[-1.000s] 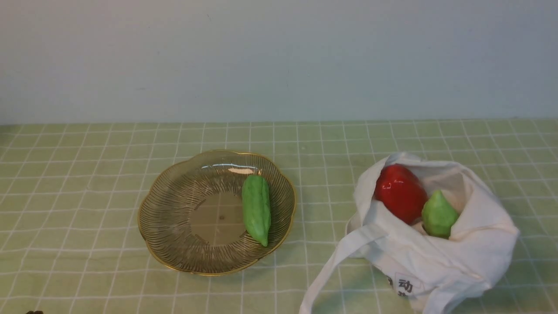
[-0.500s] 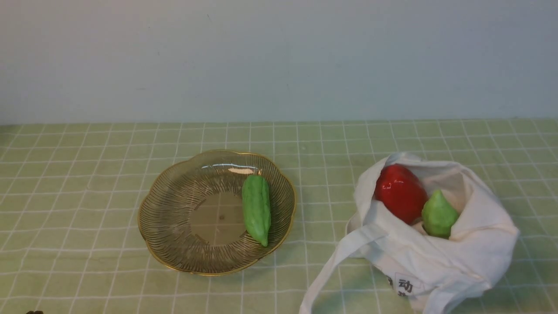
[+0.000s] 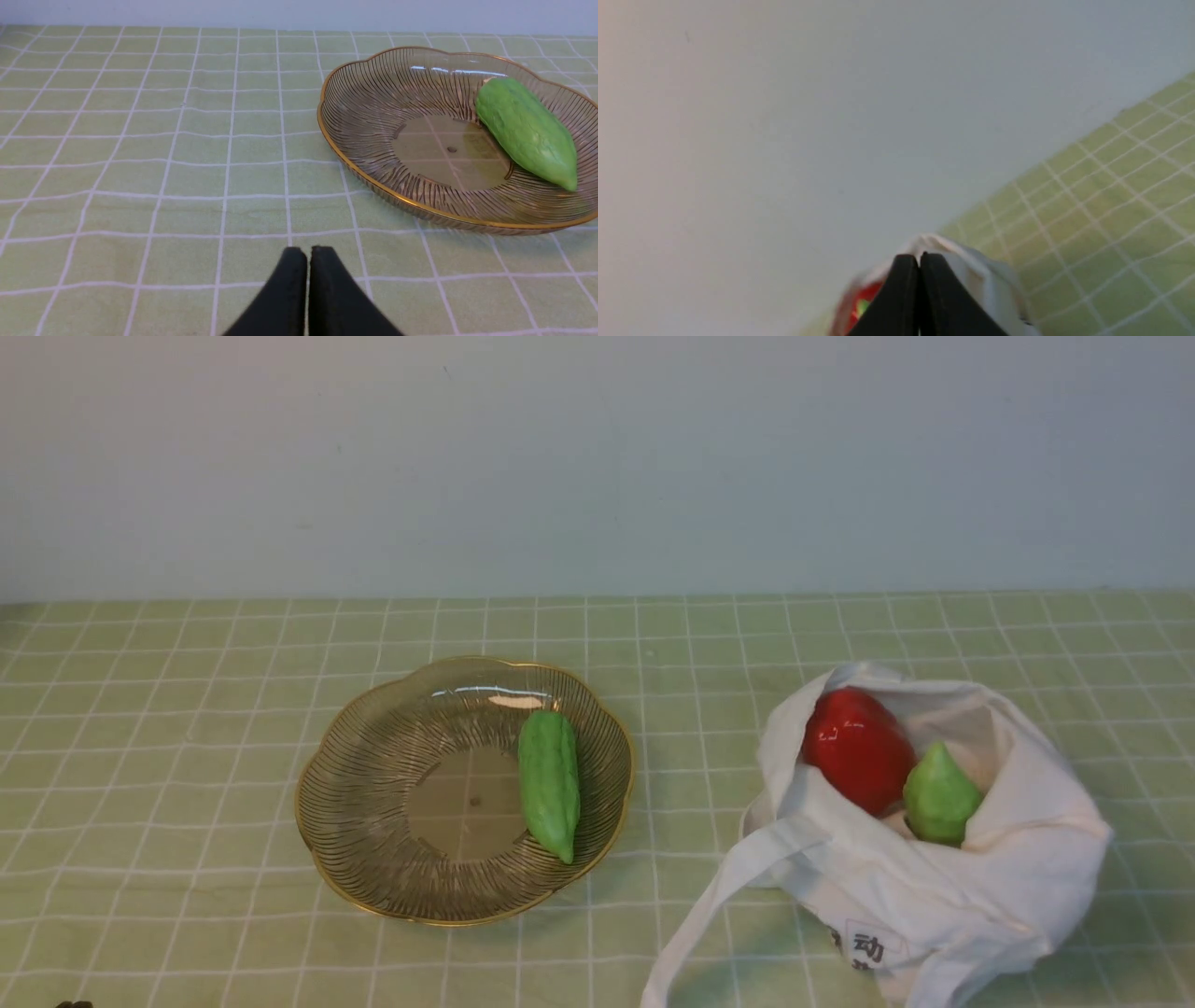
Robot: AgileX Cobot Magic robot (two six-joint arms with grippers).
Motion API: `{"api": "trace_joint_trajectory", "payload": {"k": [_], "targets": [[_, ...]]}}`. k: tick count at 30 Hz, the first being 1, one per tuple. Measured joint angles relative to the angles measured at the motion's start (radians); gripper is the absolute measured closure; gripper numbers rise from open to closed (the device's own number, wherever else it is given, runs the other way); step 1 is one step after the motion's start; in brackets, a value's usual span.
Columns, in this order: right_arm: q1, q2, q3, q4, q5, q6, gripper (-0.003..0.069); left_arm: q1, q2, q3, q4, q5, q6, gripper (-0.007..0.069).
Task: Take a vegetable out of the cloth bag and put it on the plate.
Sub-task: Use the right arm to grab a chayote from the bag
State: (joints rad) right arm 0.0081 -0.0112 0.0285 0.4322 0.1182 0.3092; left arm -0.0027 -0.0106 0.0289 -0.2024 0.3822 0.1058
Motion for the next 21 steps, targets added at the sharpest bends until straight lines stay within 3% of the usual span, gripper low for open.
{"api": "trace_joint_trajectory", "payload": {"k": [2,4,14,18,21], "targets": [[0.000,0.000,0.000,0.110,-0.024,0.017,0.0673,0.000,0.000,0.000,0.000,0.000,0.000,0.0629],[0.000,0.000,0.000,0.143,-0.030,0.007,0.0673,0.000,0.000,0.000,0.000,0.000,0.000,0.0629],[0.013,0.000,-0.041,0.188,-0.106,-0.066,0.0673,0.000,0.000,0.000,0.000,0.000,0.000,0.0629],[0.041,0.033,-0.229,0.080,0.027,-0.174,0.0673,0.000,0.000,0.000,0.000,0.000,0.000,0.0629],[0.052,0.213,-0.446,-0.031,0.275,-0.290,0.0673,0.000,0.000,0.000,0.000,0.000,0.000,0.0629]]}}
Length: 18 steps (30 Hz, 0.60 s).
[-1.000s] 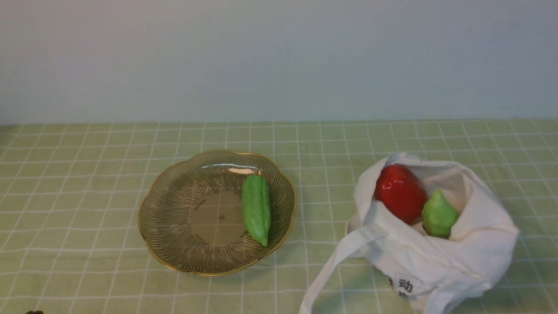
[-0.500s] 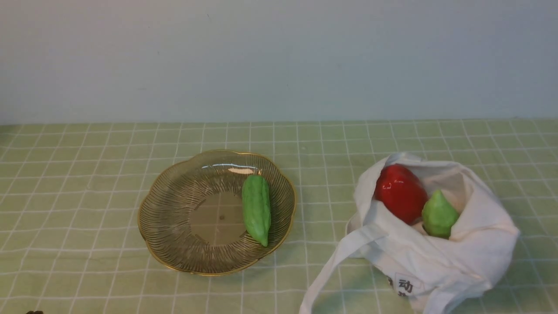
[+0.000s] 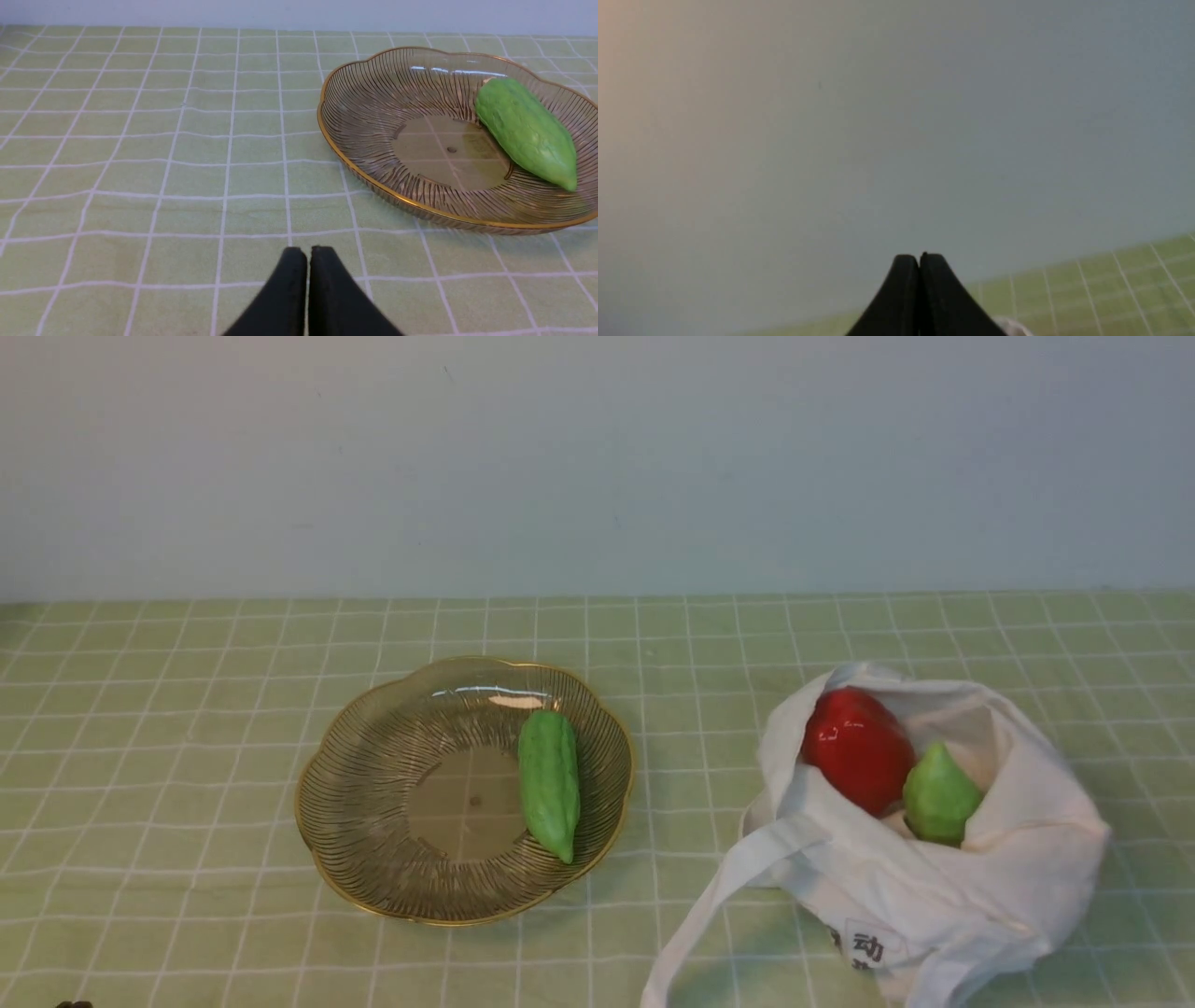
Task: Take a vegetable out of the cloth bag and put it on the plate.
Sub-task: Use the right arm to grab a chayote from the bag
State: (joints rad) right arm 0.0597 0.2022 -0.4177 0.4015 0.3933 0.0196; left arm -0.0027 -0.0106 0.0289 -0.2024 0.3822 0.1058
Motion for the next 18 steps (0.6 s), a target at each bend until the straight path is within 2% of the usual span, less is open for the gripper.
{"api": "trace_joint_trajectory", "payload": {"k": [4,8,15,18], "targets": [[0.000,0.253,-0.186,-0.058,0.270,-0.104,0.0673,0.000,0.000,0.000,0.000,0.000,0.000,0.0629],[0.000,0.478,-0.312,-0.073,0.425,-0.196,0.0673,0.000,0.000,0.000,0.000,0.000,0.000,0.0629],[0.018,0.769,-0.448,-0.084,0.464,-0.339,0.0672,0.000,0.000,0.000,0.000,0.000,0.000,0.0629],[0.070,0.886,-0.474,-0.086,0.444,-0.370,0.0672,0.000,0.000,0.000,0.000,0.000,0.000,0.0629]]}}
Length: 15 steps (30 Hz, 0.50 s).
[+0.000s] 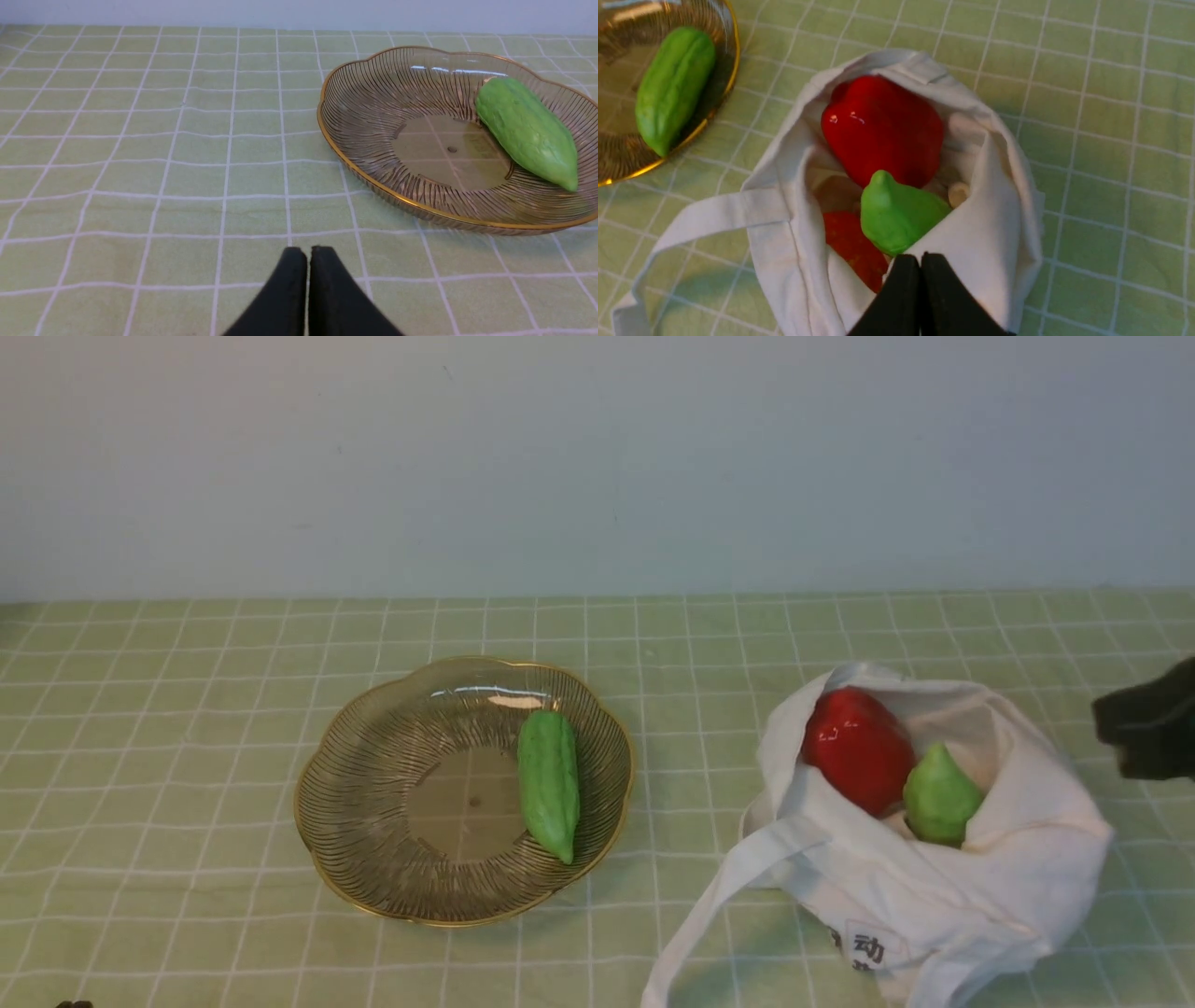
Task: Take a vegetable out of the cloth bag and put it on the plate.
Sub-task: Use the right arm to grab a chayote from the bag
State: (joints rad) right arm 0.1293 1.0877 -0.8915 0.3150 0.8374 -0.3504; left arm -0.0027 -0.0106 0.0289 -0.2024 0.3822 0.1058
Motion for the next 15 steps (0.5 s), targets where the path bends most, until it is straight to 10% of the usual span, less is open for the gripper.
{"api": "trace_joint_trajectory", "payload": {"k": [7,15], "targets": [[0.119,0.201,-0.041,-0.033,-0.086,0.012,0.0635,0.000,0.000,0.000,0.000,0.000,0.000,0.0629],[0.140,0.321,-0.082,-0.092,-0.134,0.017,0.0387,0.000,0.000,0.000,0.000,0.000,0.000,0.0629]]}}
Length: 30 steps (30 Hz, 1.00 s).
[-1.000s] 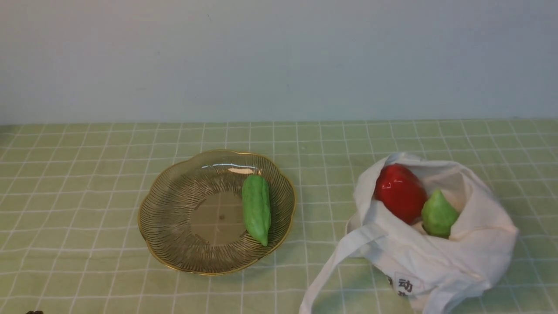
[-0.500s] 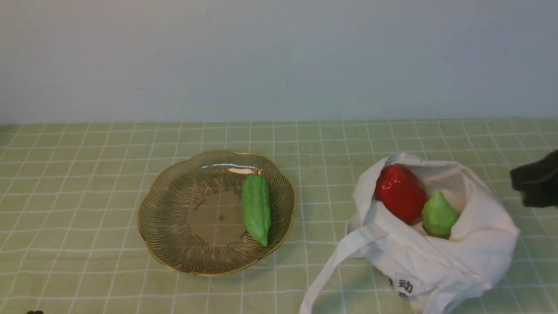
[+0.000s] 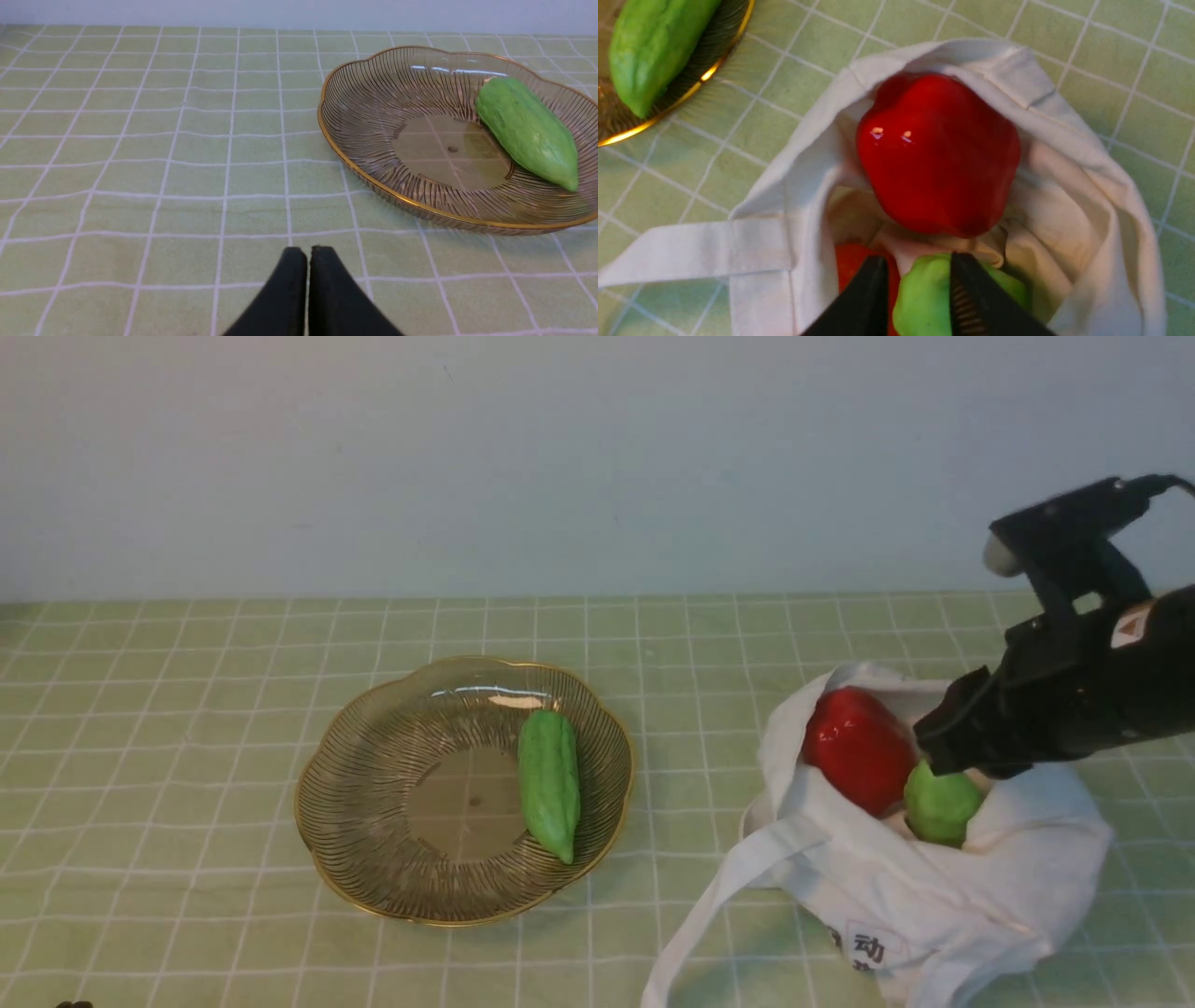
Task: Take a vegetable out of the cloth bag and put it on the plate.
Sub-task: Use the right arm to grab a chayote from the bag
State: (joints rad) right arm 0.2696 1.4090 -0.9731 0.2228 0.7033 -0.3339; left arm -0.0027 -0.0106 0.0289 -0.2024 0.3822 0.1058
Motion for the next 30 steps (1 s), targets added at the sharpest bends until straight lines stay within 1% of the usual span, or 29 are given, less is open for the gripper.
{"api": "trace_joint_trajectory", "payload": {"k": [2,4,5,7,9,10,12,13,15,17,26,30], "targets": [[0.002,0.037,0.000,-0.023,-0.003,0.026,0.0272,0.000,0.000,0.000,0.000,0.000,0.000,0.0629],[0.003,0.061,0.000,-0.037,-0.010,0.039,0.0209,0.000,0.000,0.000,0.000,0.000,0.000,0.0629],[0.003,0.064,0.000,-0.038,-0.011,0.042,0.0202,0.000,0.000,0.000,0.000,0.000,0.000,0.0629],[0.003,0.090,0.000,-0.031,-0.026,0.046,0.0162,0.000,0.000,0.000,0.000,0.000,0.000,0.0629],[0.003,0.100,0.000,-0.011,-0.031,0.050,0.0167,0.000,0.000,0.000,0.000,0.000,0.000,0.0629],[0.003,0.107,0.000,0.012,-0.031,0.055,0.0200,0.000,0.000,0.000,0.000,0.000,0.000,0.0629],[0.004,0.111,-0.001,0.031,-0.030,0.064,0.0320,0.000,0.000,0.000,0.000,0.000,0.000,0.0629],[0.004,0.111,-0.001,0.033,-0.028,0.064,0.0351,0.000,0.000,0.000,0.000,0.000,0.000,0.0629],[0.004,0.111,-0.014,0.034,-0.014,0.066,0.0517,0.000,0.000,0.000,0.000,0.000,0.000,0.0629],[0.004,0.109,-0.035,0.028,0.007,0.072,0.0573,0.000,0.000,0.000,0.000,0.000,0.000,0.0629],[0.004,-0.016,-0.171,0.030,0.098,0.077,0.0571,0.000,0.000,0.000,0.000,0.000,0.000,0.0629],[0.004,-0.074,-0.236,0.087,0.119,0.077,0.0571,0.000,0.000,0.000,0.000,0.000,0.000,0.0629]]}}
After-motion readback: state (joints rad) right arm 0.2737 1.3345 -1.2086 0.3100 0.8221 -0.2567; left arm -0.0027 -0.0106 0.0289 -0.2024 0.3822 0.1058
